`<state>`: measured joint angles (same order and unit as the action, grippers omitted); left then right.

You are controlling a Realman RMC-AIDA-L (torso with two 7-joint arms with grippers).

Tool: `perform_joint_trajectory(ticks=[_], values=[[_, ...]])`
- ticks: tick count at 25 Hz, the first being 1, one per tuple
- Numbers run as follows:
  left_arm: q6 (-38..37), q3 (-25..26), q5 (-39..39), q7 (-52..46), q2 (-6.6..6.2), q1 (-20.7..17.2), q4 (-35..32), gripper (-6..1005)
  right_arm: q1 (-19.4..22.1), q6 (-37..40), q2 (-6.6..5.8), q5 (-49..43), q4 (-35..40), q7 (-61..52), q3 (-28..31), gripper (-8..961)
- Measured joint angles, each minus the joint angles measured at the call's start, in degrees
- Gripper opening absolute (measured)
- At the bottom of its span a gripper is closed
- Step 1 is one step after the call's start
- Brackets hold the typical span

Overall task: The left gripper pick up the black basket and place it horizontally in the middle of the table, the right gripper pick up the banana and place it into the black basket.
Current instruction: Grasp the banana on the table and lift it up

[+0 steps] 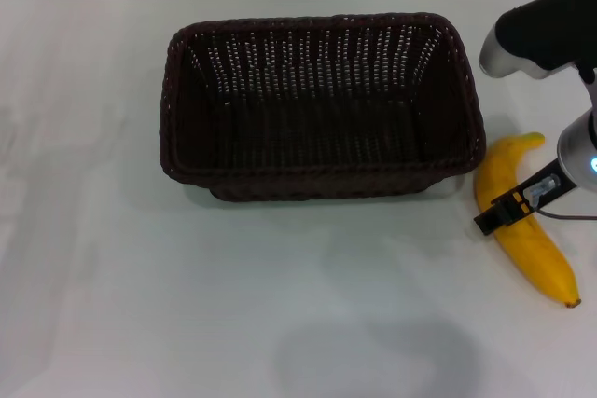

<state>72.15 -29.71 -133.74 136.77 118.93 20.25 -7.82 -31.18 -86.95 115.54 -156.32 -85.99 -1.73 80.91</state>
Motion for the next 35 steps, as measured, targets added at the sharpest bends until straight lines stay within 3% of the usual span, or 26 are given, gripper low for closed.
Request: perform_joint_trajectory(ticks=[3,8,20,29,35], values=[[0.0,0.0,0.0,0.0,0.07,0.2,0.0,872,-0.6,0.4,0.04,0.0,1.7,0.4,0.0,769],[0.0,0.0,0.0,0.0,0.07,0.6,0.0,873,-1.6,0.9,0.03,0.0,3.7,0.9,0.0,585],[0.3,0.0,-1.3,-0.1,0.07,0.4,0.0,872,-1.2,0.4,-0.3,-0.8,2.7,2.3,2.3,512],[0.2,0.0,-1.3,-0.1,0.05,0.7,0.0,872,-1.4,-0.4,-0.43,-8.3,1.5,6.8,11.4,491],[0.1,-0.2,-1.3,-0.2,-0.02,0.8,0.0,872,-5.2,1.3,-0.38,-9.1,-4.0,12.3,17.4,493]])
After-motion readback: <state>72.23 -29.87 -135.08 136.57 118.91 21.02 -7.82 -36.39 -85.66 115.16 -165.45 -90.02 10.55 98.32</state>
